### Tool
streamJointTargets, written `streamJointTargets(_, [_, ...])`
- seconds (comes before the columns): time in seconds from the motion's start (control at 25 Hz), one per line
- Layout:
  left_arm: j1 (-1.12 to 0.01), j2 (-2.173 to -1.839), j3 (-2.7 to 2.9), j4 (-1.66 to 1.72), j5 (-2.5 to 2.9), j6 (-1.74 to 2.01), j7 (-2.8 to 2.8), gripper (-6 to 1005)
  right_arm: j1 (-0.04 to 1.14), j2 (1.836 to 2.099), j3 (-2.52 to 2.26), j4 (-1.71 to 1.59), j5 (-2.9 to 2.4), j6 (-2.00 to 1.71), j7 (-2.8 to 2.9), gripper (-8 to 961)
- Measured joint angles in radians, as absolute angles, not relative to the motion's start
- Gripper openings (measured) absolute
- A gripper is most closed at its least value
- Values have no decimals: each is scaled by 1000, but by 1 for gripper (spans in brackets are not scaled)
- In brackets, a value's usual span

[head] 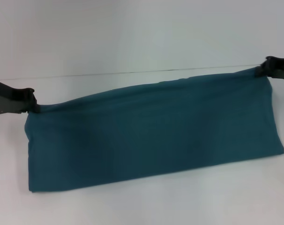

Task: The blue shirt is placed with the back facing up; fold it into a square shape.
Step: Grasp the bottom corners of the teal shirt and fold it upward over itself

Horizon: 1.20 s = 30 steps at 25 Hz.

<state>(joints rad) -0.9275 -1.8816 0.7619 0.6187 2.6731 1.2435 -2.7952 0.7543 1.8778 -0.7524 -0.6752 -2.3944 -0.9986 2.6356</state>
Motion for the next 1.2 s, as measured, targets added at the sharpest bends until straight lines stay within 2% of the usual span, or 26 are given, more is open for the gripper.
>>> streamJointTargets(0.16, [-923, -1901, 773, 591, 2681, 1130, -2780, 50, 787, 1915, -798, -657, -2444, -880, 2638, 50])
streamJointTargets(0.32, [-923, -1914, 795, 575, 2698, 1065, -2774, 59, 833, 1932, -812, -603, -2500, -811, 2648, 50])
streamJointTargets(1.2, [-931, -1923, 810, 569, 2701, 963, -2767, 111, 868, 1951, -814, -576, -2508, -711, 2651, 52])
